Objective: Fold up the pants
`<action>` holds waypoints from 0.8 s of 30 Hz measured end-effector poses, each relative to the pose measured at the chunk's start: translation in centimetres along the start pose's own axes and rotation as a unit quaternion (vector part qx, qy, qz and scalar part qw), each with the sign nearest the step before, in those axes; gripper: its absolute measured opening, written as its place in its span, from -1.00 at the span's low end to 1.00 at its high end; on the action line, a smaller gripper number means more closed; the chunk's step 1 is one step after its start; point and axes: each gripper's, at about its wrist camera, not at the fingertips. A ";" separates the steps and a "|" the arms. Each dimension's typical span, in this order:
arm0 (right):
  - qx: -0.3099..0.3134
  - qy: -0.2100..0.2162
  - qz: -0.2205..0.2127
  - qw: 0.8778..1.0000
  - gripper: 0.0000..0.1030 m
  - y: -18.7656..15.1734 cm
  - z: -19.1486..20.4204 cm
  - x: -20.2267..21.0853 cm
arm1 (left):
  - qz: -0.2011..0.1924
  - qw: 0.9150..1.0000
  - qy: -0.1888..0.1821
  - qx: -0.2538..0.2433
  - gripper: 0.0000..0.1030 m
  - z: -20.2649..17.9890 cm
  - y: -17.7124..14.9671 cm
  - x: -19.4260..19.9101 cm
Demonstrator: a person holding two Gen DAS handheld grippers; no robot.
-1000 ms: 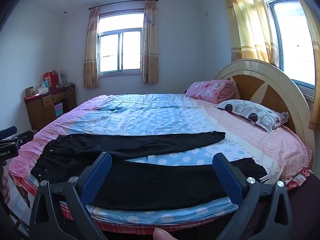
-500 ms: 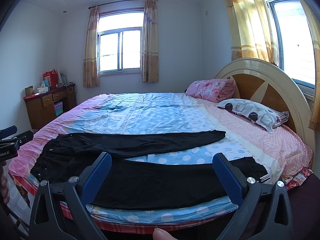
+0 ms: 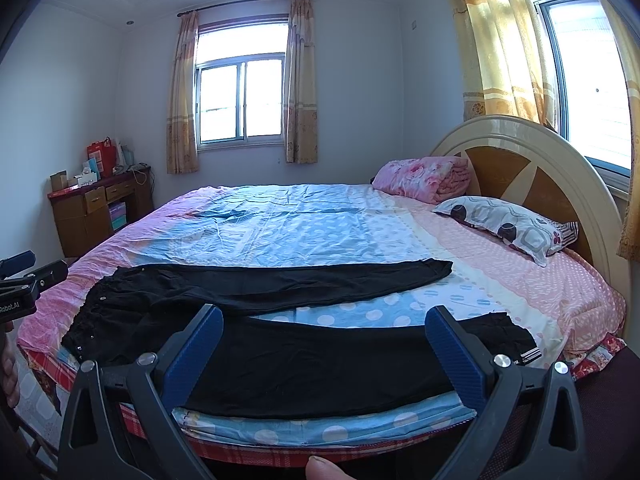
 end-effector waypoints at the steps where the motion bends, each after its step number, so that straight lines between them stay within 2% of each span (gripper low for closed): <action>1: 0.000 0.000 0.000 1.000 0.98 0.0 0.0 0.0 | 0.000 1.000 0.000 0.000 1.00 0.0 0.0 0.0; 24: 0.001 0.000 0.002 1.000 0.98 0.0 0.1 -0.1 | 0.005 1.000 -0.001 0.002 1.00 0.0 -0.4 -0.3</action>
Point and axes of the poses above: each gripper's, at about its wrist camera, not at the fingertips, and x roughly against the way its jaws point, z to its left, y to its top, and after that the axes turned 8 degrees about y, right-handed
